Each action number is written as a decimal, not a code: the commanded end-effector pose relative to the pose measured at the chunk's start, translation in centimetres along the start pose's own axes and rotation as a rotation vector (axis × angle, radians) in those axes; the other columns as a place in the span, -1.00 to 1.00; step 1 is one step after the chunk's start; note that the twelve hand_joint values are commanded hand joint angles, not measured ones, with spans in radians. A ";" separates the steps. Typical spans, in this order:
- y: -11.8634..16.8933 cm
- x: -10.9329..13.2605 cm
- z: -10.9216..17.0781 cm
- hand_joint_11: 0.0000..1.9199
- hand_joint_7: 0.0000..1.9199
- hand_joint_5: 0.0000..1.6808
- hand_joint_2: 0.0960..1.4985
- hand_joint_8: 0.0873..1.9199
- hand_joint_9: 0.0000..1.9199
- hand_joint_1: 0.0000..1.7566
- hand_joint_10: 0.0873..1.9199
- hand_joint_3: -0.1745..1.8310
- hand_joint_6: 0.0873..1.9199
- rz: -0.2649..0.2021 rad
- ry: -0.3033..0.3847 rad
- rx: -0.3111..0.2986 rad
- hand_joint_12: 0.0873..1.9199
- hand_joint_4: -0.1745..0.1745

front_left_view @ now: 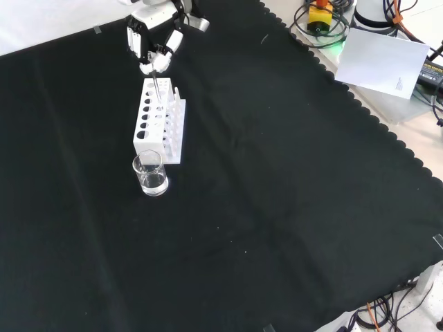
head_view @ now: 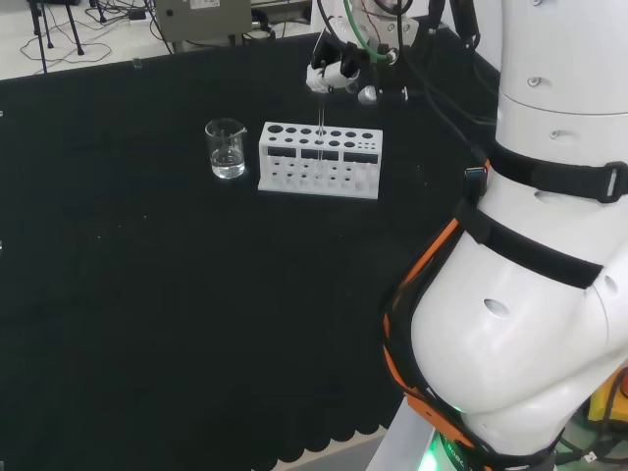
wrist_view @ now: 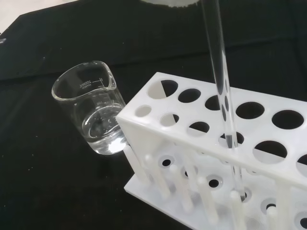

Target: Put the glass rod back on the white test tube rack.

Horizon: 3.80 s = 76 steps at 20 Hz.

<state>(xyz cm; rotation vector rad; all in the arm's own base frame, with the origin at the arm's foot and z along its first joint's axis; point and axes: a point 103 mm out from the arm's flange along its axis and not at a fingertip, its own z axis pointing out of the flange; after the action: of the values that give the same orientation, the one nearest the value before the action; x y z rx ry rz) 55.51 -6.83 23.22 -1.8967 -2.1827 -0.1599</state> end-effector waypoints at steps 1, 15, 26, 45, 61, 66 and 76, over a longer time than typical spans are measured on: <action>0.0 -0.1 0.3 0.26 0.20 0.46 0.47 0.07 0.84 0.48 -0.36 -1.00 -0.77 0.000 0.010 0.006 -0.28 -1.00; 0.2 0.9 -1.5 0.52 0.52 0.05 0.30 -0.87 1.00 0.61 -0.23 -1.00 -0.15 -0.014 -0.001 0.003 -0.28 -1.00; 0.0 1.1 -2.3 0.51 0.18 -0.16 0.18 -0.33 1.00 0.58 -0.18 -1.00 -0.09 -0.012 0.000 -0.009 -0.19 -1.00; -0.1 1.1 -1.1 0.52 0.16 -0.15 0.18 -0.32 1.00 0.58 -0.15 -1.00 -0.11 -0.034 -0.067 0.060 -0.16 -1.00; -0.2 0.5 -1.2 0.56 -0.13 -0.60 0.09 -0.26 1.00 0.63 -0.09 -1.00 -0.41 -0.039 -0.055 0.103 -0.15 -1.00; -0.3 0.4 -1.2 0.57 -0.13 -0.59 0.09 -0.27 1.00 0.64 -0.07 -1.00 -0.44 -0.042 -0.055 0.101 -0.14 -1.00; -1.1 0.0 -2.5 0.57 -0.12 -0.57 0.09 -0.27 1.00 0.64 -0.07 -1.00 -0.45 -0.052 -0.058 0.076 -0.14 -1.00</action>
<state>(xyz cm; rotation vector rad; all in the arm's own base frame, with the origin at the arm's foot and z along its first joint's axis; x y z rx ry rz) 55.05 -7.22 25.08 -1.8199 -2.2303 -0.0314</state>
